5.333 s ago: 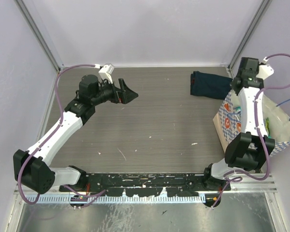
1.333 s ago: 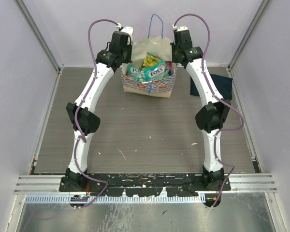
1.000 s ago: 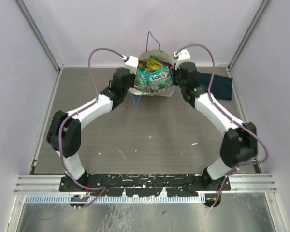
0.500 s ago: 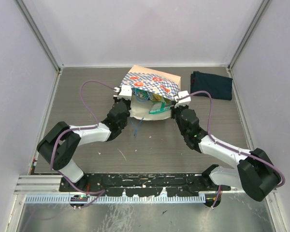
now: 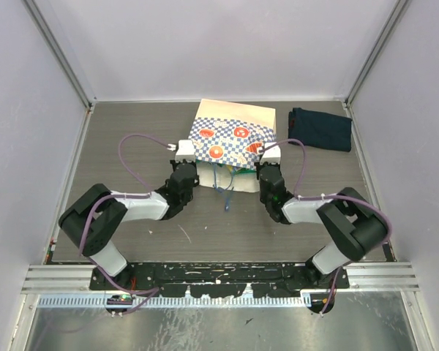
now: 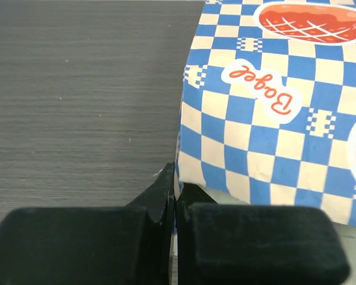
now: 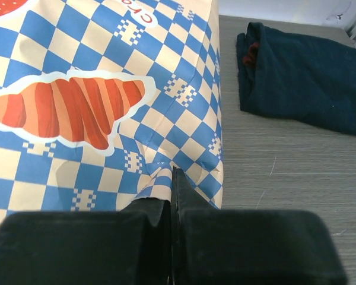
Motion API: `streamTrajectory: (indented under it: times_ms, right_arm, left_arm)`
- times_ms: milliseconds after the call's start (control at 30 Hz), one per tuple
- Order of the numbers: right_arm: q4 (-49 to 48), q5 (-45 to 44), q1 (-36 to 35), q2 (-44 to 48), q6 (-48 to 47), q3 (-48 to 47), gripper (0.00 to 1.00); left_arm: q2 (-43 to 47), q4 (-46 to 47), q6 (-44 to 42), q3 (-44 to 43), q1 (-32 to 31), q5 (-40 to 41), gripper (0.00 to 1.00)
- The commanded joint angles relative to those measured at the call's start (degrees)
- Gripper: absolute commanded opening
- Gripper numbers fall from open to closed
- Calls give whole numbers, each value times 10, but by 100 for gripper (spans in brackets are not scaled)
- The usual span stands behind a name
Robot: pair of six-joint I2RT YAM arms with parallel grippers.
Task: Take the snacks out of the paper bag
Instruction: Adjust the paper bag at the center of the board.
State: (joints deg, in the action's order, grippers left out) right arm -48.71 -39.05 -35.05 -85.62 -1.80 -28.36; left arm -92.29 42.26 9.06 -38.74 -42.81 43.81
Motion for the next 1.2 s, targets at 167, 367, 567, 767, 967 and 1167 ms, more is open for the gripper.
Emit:
streamTrajectory:
  times_ms: [167, 367, 567, 767, 967, 1167]
  right_arm:
    - [-99, 42, 84, -133, -20, -112, 0]
    - [-17, 152, 149, -182, 8, -219, 0]
    - [80, 229, 157, -157, 2, -276, 14]
    - [181, 295, 156, -38, 121, -211, 66]
    - [223, 212, 156, 115, 308, -71, 91]
    - [264, 213, 141, 239, 491, 41, 93]
  left_arm:
    - [-149, 2, 38, -143, -2, -28, 0]
    - [-230, 3, 8, -257, -5, -52, 0]
    - [-214, -58, -20, -299, -5, -75, 8]
    - [-110, -191, 5, -233, -5, -129, 95]
    - [13, -269, 42, -129, -5, -219, 98]
    - [92, -294, 69, -54, -5, -343, 98]
